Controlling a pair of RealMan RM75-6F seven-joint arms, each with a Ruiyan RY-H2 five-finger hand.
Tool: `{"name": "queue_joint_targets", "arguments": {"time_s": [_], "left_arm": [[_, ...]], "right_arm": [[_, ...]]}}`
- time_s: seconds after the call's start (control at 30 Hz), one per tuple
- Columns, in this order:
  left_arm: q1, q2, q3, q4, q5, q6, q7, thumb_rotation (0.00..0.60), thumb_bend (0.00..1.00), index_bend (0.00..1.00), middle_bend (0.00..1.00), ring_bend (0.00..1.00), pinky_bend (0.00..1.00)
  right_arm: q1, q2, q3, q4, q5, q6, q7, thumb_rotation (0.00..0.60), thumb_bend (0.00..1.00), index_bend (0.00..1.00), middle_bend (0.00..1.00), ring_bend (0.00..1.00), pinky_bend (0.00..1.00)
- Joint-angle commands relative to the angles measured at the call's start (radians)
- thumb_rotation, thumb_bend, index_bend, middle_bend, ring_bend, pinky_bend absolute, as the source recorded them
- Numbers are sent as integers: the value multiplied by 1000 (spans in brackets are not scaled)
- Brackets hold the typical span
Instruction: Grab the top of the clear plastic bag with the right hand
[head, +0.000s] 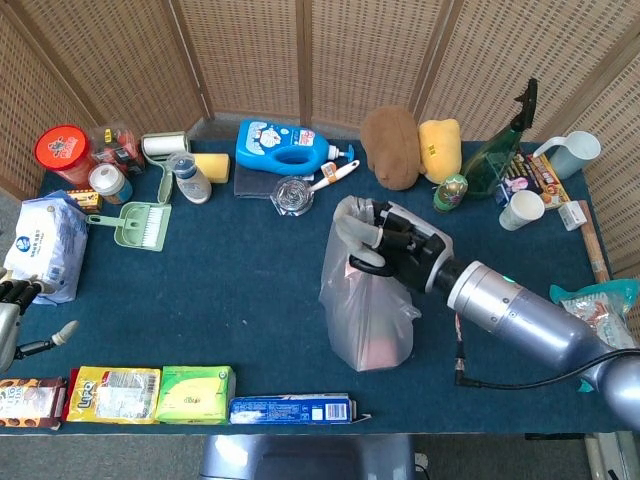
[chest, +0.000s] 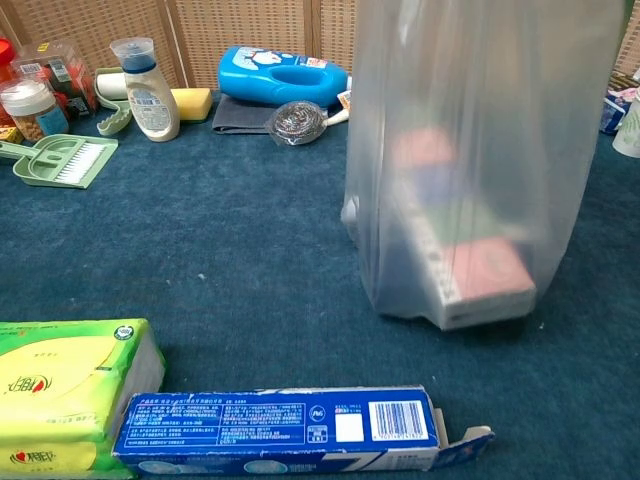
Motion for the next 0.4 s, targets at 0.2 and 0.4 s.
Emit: {"name": "queue_joint_targets", "arguments": {"time_s": [0.2, 0.4], "left_arm": [[12, 6, 6, -12, 11, 19, 1, 0, 155, 363, 357, 309, 133], [17, 8, 7, -16, 10, 21, 4, 0, 156, 363, 356, 309, 133]], "right_arm": [[-89, 50, 180, 14, 28, -6, 38, 600, 523, 654, 750, 920, 1000], [-91, 68, 210, 40, 39, -21, 51, 600, 523, 654, 750, 920, 1000]]}}
